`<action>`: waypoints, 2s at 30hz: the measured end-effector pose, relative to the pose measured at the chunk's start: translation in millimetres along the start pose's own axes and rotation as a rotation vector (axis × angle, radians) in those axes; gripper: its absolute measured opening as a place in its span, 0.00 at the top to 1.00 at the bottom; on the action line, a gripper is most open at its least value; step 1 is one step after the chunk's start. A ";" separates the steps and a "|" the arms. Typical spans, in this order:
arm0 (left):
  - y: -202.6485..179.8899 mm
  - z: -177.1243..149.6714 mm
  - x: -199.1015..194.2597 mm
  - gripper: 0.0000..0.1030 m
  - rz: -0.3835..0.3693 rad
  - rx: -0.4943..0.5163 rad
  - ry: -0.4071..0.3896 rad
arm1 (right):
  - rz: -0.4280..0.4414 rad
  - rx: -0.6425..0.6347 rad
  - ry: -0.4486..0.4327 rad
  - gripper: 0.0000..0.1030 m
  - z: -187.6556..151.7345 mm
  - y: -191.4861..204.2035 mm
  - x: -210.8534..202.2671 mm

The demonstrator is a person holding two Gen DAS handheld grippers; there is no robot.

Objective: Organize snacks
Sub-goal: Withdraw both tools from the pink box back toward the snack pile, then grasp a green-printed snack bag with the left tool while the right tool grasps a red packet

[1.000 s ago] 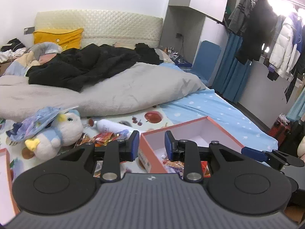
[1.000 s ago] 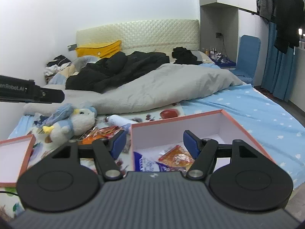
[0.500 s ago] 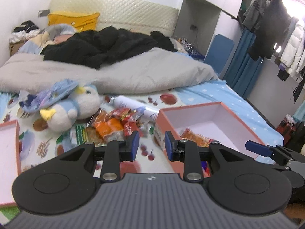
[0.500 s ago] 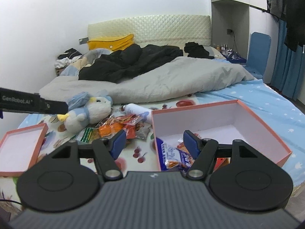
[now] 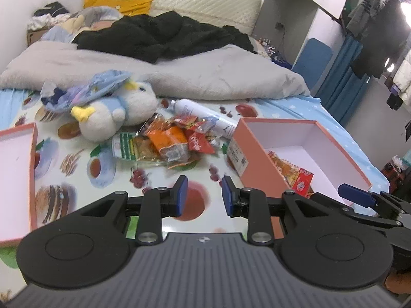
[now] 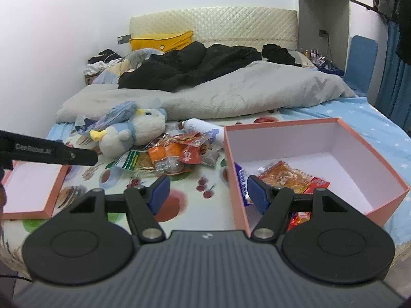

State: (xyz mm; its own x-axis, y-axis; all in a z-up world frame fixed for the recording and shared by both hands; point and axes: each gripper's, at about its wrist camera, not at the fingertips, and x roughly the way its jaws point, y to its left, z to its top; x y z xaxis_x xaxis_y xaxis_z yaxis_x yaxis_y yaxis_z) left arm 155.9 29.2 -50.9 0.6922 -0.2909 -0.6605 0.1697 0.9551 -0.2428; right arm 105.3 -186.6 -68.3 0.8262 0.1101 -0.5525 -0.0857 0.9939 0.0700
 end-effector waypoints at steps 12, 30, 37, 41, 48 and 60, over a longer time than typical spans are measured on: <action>29.0 -12.8 4.2 0.24 0.088 -0.018 0.027 | 0.035 -0.024 0.062 0.33 -7.0 16.1 23.5; 10.7 44.0 -38.3 0.00 0.228 0.082 0.007 | 0.080 -0.081 0.105 0.33 13.8 16.1 69.9; -2.9 82.4 -43.5 0.00 0.152 0.061 0.065 | 0.092 -0.093 0.106 0.33 22.5 16.8 96.1; -5.5 96.9 -26.1 0.00 0.102 0.032 0.146 | 0.103 -0.087 0.121 0.34 22.0 17.3 116.0; 8.5 104.5 24.4 0.00 0.100 -0.028 0.267 | 0.078 -0.063 0.145 0.34 18.5 24.3 163.2; 35.0 103.6 106.9 0.00 0.119 -0.071 0.428 | 0.081 -0.006 0.171 0.34 18.9 30.8 230.1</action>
State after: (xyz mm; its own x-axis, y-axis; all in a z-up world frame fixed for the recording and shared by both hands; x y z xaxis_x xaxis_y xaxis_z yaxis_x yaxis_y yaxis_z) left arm 308.6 37.3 -56.4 0.3485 -0.1901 -0.9178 0.0471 0.9815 -0.1854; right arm 303.3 -130.9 -177.6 0.7098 0.1892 -0.6785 -0.1517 0.9817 0.1150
